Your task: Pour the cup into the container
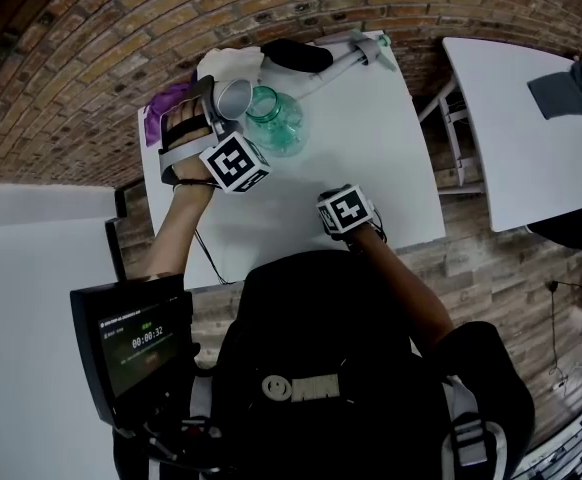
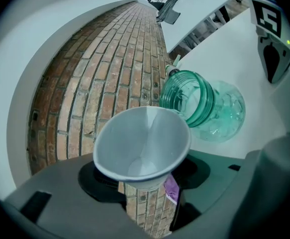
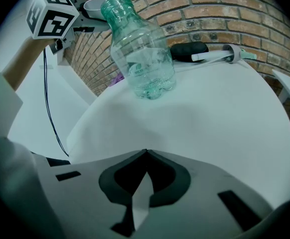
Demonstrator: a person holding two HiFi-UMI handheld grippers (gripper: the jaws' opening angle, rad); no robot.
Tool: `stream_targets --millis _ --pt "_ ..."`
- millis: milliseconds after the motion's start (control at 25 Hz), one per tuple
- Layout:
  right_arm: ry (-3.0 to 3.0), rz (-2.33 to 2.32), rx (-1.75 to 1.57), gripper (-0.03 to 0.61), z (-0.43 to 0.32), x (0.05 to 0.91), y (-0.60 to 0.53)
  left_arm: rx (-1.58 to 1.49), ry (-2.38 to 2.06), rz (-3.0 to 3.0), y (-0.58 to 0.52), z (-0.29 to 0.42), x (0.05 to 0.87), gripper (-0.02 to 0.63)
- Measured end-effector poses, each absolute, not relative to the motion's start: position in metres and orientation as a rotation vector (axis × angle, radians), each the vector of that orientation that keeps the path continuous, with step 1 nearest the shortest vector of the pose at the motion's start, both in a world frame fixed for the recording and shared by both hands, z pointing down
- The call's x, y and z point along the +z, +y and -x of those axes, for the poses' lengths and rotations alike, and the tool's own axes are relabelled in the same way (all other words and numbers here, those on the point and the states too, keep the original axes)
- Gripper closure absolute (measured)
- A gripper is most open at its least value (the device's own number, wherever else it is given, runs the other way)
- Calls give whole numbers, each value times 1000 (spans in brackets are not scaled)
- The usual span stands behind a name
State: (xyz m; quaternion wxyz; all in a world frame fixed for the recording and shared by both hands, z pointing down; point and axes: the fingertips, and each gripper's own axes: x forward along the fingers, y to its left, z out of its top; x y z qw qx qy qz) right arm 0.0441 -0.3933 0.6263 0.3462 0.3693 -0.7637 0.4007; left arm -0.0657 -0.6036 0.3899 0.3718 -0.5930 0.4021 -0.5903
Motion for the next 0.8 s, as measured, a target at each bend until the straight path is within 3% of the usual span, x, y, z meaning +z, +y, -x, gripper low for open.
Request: stream_targets --millis 800 --pt "-1979 -958 1036 574 -44 626 -393 -1515 1028 1501 -603 66 390 321"
